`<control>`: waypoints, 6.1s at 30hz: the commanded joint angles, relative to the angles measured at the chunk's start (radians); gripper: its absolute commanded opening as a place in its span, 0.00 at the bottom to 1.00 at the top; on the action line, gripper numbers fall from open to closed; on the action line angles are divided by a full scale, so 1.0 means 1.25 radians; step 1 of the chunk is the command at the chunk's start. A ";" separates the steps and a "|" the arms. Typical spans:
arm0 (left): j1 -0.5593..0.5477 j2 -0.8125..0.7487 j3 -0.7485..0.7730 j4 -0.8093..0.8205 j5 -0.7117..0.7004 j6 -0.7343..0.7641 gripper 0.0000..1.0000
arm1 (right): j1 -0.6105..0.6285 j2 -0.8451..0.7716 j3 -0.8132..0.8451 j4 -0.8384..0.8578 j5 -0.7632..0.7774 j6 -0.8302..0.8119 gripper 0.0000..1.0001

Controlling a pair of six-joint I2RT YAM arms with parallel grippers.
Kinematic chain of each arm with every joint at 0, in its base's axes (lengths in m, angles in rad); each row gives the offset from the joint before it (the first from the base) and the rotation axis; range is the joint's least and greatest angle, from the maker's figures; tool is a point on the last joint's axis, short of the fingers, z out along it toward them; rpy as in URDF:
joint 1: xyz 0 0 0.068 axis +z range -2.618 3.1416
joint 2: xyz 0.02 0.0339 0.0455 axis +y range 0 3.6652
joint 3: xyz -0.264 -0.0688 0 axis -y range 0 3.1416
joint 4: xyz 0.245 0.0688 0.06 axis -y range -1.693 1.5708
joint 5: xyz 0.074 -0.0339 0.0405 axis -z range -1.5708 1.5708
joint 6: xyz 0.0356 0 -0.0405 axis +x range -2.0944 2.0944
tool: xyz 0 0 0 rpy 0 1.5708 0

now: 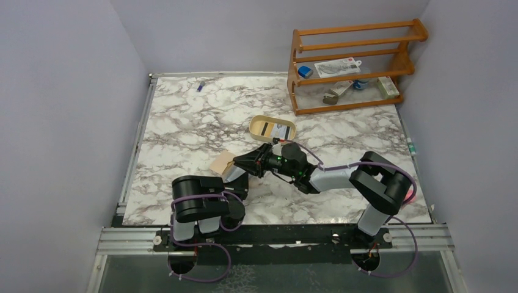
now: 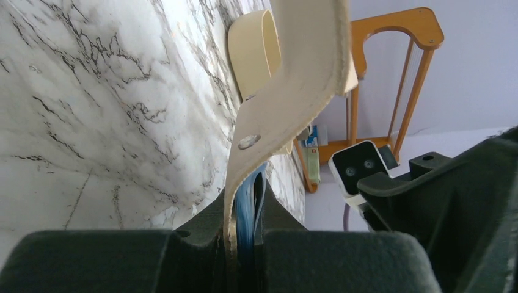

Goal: Take the credit cards out of the card holder

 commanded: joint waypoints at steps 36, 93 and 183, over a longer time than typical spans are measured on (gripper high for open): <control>0.044 -0.125 0.040 0.209 0.208 0.425 0.00 | -0.062 0.054 -0.112 0.144 -0.071 0.032 0.32; -0.013 -0.120 0.029 0.210 0.203 0.385 0.00 | -0.089 0.048 -0.061 0.134 -0.020 -0.004 0.40; 0.011 -0.069 0.036 0.210 0.194 0.302 0.00 | -0.069 0.086 0.014 0.066 -0.082 -0.031 0.28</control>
